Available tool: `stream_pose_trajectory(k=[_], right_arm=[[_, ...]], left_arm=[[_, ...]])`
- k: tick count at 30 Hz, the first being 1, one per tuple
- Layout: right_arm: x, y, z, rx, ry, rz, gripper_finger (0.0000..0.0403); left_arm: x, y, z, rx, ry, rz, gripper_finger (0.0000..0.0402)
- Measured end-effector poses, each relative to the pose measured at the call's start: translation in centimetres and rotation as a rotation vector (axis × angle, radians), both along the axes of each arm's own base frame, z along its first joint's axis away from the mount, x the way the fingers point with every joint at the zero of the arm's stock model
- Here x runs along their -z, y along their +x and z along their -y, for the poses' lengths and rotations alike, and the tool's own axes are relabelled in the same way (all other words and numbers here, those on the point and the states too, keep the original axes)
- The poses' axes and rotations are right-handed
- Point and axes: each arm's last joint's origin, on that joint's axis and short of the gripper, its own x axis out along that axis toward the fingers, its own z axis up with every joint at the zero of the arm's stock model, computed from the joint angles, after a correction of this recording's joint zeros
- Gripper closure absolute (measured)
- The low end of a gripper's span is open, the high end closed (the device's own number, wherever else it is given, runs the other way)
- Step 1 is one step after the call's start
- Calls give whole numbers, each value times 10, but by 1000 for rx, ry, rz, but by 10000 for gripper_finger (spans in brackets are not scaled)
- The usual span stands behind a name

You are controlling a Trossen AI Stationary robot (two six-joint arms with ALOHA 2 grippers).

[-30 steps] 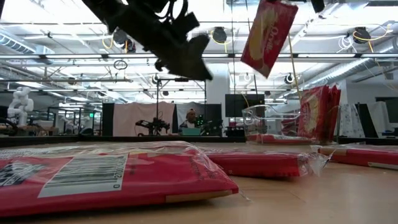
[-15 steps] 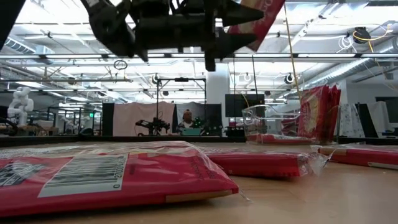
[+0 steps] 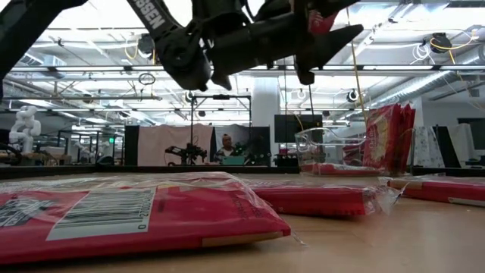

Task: Sort popcorn bags into baskets
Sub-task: Put the red popcorn bag into the transparent bin

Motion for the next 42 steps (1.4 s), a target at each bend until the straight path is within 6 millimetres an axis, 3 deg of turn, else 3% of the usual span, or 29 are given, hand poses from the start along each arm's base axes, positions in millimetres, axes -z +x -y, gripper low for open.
stream_pose_trajectory(k=[5,13,22,28,34,38,42], right_arm=[[0,-3,-6,-24,-4,-7,403],[1,-15,-21,-46,12,-21,403],[3,-19,-30,-82,29,-29,403],[10,-25,-38,-45,21,-79,403],[14,-29,-45,-78,41,-97,403],[20,-34,-49,-104,51,-129,403],[24,-41,-50,-129,87,-146,403]], left_arm=[[-1,0,-9,-91,-12,21,158],[-10,-5,-26,-17,-23,123,182],[-12,-7,-31,12,-29,151,168],[-11,-8,-46,151,-11,126,164],[-3,-11,-67,293,21,45,184],[3,-19,-69,311,60,43,199],[-9,-27,-67,331,125,76,203]])
